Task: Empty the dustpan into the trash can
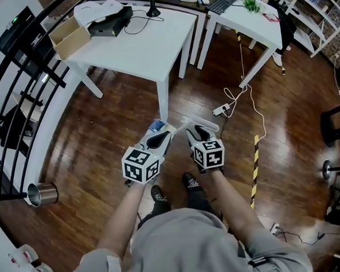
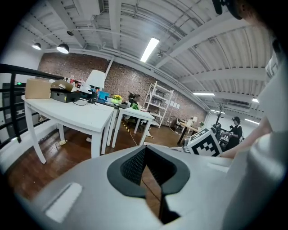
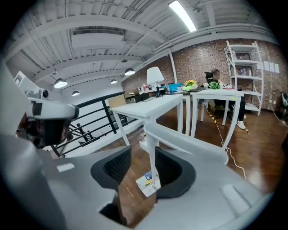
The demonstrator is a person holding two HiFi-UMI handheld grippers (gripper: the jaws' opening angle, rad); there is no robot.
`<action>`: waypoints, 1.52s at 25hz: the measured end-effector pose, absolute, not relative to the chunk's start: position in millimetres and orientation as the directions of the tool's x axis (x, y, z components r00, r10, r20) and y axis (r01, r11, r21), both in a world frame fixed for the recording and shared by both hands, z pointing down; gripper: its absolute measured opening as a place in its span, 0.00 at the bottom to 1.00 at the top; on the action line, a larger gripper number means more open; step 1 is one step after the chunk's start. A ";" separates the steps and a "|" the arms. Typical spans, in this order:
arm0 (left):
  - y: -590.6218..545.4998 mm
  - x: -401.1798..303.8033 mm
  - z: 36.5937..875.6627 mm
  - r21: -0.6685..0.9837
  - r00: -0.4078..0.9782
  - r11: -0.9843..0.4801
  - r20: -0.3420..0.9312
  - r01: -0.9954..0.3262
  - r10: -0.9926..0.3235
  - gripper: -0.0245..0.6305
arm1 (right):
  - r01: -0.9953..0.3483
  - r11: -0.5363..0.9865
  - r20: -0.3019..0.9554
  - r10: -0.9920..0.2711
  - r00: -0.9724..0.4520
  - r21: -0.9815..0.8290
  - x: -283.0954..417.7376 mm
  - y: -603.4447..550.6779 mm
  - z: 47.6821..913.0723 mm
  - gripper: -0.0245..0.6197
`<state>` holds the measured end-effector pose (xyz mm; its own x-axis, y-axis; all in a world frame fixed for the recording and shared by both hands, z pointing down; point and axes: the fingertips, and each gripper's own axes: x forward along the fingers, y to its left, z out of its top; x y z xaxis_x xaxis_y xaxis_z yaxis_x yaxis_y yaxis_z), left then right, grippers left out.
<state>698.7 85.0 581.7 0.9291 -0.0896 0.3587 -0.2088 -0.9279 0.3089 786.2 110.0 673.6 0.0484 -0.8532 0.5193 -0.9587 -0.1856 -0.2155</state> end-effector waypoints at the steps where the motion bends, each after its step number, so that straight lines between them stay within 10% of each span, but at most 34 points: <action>1: 82.6 698.1 585.1 0.311 0.926 -0.926 0.367 -0.216 -0.093 0.04 | -0.956 -0.192 0.526 -0.849 0.048 -0.221 787.4 104.4 681.4 0.28; 11: 70.2 679.9 609.2 0.341 0.896 -0.892 0.423 -0.296 -0.136 0.04 | -0.929 -0.249 0.539 -0.840 0.066 -0.274 801.8 53.2 719.1 0.45; 38: 27.2 607.5 629.9 0.354 0.817 -0.774 0.465 -0.525 -0.342 0.04 | -0.960 -0.174 0.496 -0.867 0.042 -0.222 812.1 19.9 688.8 0.33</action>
